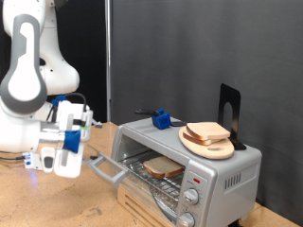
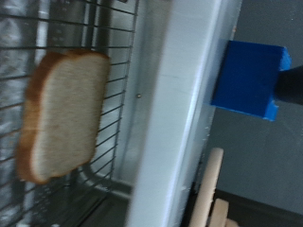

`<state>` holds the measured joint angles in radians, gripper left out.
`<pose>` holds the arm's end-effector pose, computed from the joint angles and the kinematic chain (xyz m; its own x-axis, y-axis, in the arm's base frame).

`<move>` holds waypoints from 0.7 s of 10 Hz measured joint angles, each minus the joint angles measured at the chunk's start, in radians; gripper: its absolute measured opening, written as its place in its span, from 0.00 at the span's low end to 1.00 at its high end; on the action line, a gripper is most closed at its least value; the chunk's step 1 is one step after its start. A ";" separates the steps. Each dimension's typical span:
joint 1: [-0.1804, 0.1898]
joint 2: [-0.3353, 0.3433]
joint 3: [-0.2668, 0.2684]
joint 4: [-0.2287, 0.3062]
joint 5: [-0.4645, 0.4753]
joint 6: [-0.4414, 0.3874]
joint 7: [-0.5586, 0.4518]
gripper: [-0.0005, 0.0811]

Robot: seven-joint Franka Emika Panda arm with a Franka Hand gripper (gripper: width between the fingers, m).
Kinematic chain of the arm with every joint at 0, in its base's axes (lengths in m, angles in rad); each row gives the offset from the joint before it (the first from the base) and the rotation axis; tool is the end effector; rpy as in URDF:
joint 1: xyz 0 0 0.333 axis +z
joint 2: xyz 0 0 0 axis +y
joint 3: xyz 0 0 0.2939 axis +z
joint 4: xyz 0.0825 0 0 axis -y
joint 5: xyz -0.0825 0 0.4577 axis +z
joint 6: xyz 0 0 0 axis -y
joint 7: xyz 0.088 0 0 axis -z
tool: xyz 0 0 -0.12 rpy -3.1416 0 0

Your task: Make a piece of toast with the oven

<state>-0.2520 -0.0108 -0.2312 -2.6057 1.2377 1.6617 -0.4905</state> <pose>0.4102 -0.0958 0.1767 0.7978 -0.3287 -0.5054 -0.5561 -0.0773 -0.8275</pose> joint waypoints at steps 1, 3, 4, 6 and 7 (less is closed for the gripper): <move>0.010 -0.032 0.020 -0.014 0.013 0.010 0.019 0.99; 0.031 -0.092 0.057 -0.043 0.036 0.044 0.060 0.99; 0.040 -0.120 0.077 -0.058 0.048 0.062 0.083 0.99; 0.052 -0.172 0.106 -0.084 0.059 0.088 0.127 0.99; 0.050 -0.191 0.108 -0.095 0.054 0.091 0.156 0.99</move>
<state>-0.2016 -0.2018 -0.1236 -2.7004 1.2918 1.7531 -0.3349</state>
